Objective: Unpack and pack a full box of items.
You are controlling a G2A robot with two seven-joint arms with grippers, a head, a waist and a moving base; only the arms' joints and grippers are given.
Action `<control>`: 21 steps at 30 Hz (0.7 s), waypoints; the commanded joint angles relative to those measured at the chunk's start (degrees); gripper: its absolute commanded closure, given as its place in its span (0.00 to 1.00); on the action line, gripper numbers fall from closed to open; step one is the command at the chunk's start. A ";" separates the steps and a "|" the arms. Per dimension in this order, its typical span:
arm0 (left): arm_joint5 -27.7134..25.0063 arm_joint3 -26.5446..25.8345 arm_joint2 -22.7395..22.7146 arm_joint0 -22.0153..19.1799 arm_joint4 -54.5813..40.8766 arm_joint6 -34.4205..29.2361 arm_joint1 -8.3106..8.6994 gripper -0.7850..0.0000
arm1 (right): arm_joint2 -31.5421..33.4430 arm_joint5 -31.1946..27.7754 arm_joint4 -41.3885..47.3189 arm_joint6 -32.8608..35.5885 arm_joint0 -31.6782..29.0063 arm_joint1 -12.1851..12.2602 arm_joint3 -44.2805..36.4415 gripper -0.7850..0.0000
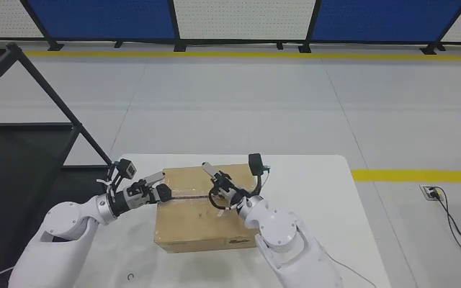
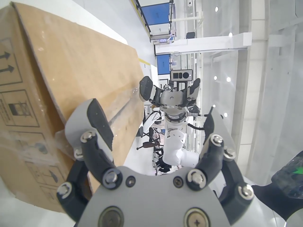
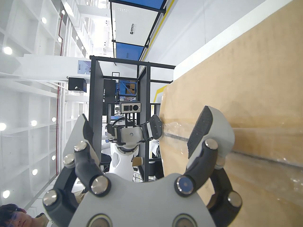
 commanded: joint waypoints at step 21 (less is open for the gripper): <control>0.77 0.13 -0.26 0.11 -0.68 0.14 -0.26 0.00 | 0.76 0.09 -2.60 -1.41 -1.30 -0.07 1.92 0.00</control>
